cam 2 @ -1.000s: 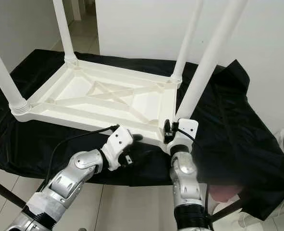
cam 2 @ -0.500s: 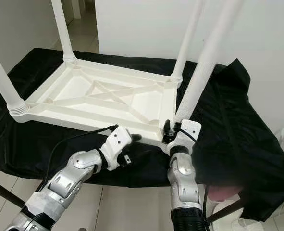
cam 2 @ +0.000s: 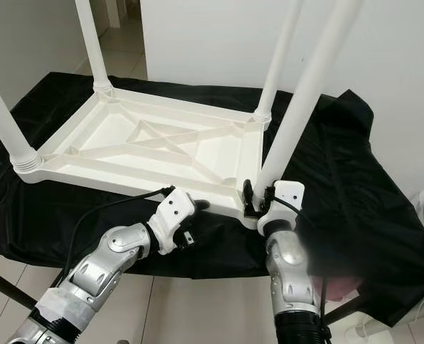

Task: Building children table

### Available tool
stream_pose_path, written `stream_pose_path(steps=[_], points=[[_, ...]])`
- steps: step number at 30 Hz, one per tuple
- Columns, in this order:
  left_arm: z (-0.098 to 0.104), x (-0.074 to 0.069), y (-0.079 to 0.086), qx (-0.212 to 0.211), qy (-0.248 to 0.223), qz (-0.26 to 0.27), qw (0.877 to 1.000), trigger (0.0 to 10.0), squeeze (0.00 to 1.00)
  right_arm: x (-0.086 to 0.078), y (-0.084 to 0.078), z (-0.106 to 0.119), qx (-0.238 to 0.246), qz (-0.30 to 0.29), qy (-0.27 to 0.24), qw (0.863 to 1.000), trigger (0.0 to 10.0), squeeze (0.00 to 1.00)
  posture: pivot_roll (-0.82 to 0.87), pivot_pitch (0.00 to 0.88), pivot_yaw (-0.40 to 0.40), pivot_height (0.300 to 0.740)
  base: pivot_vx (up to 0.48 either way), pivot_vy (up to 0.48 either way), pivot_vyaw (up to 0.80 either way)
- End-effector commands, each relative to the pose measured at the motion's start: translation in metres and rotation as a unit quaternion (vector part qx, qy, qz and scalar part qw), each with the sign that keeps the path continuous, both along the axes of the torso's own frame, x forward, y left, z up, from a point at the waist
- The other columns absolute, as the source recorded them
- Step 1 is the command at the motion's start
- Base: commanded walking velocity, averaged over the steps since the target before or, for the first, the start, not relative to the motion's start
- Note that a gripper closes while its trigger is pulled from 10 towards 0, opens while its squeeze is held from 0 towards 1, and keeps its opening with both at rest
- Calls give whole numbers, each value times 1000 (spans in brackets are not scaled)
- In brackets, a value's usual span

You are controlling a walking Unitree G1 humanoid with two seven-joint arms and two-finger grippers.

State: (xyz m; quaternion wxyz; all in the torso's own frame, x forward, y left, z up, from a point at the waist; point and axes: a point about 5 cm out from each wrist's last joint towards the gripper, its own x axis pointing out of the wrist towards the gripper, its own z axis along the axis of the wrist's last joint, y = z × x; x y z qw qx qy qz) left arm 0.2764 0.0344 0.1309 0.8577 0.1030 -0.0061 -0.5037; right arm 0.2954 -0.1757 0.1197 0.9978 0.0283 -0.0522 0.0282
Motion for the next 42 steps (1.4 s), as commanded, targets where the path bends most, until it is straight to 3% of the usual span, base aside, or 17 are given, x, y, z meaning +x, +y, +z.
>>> stream_pose_path(steps=[1, 6, 14, 15, 16, 17, 18, 19, 20, 29, 30, 33, 36, 42], points=[[-1, -2, -3, 6, -4, -17, 1000, 10000, 0, 4, 0, 0, -13, 63, -7, 998, 10000, 0, 2, 0, -53, 740, 0, 0, 0], [-1, -3, -4, 4, 3, -26, 1000, 10000, 0, 7, 2, 3, -30, 122, -17, 992, 10000, 0, 1, 0, -50, 740, 0, 0, 0], [0, -4, -3, 3, 9, -35, 999, 10000, 0, 16, 8, 4, -60, 228, -1, 972, 10000, 0, 13, 0, -55, 740, 0, 0, 0], [0, -4, -3, 4, 8, -34, 999, 10000, 0, 18, 7, 3, -65, 240, 4, 969, 4510, 0, 13, 0, -55, 740, 0, 0, 0], [0, -4, -3, 4, 8, -34, 999, 10000, 0, 18, 7, 3, -65, 240, 4, 969, 4510, 0, 13, 0, -55, 740, 0, 0, 0], [1, -4, -3, 3, 7, -32, 999, 10000, 0, 18, 5, -1, -74, 252, 14, 965, 2902, 0, 22, 0, -61, 740, 0, 0, 0], [1, -3, -2, 2, 5, -29, 1000, 10000, 0, 18, 3, -3, -79, 259, 20, 962, 1922, 0, 26, 0, -64, 740, 0, 0, 0], [1, -3, -2, 2, 5, -29, 1000, 10000, 0, 18, 3, -3, -79, 259, 20, 962, 1922, 0, 26, 0, -64, 740, 0, 0, 0], [2, -3, -2, 1, 4, -26, 1000, 10000, 0, 18, 1, -5, -80, 268, 24, 960, 0, 0, 29, 0, -67, 740, 0, 0, 0], [2, -2, -1, 0, 1, -20, 1000, 10000, 0, 18, -4, -7, -78, 279, 26, 957, 0, 0, 23, 0, -67, 740, 0, 0, 0], [3, -1, -2, -1, 1, -21, 1000, 10000, 0, 19, -5, -4, -66, 267, 19, 961, 10000, 0, 19, 0, -63, 740, 0, 0, 0], [3, -1, -3, -2, 1, -22, 1000, 10000, 0, 19, -6, -2, -59, 260, 16, 964, 10000, 0, 19, 0, -63, 740, 0, 0, 0], [2, -2, -3, -1, 4, -25, 1000, 10000, 0, 24, -8, -2, -60, 192, 37, 979, 10000, 0, 6, 0, -52, 740, 0, 0, 0], [0, -6, -4, -1, 11, -29, 1000, 10000, 0, 21, -3, 1, -24, 114, 41, 992, 10000, 0, 0, 0, -49, 740, 0, 0, 0]])
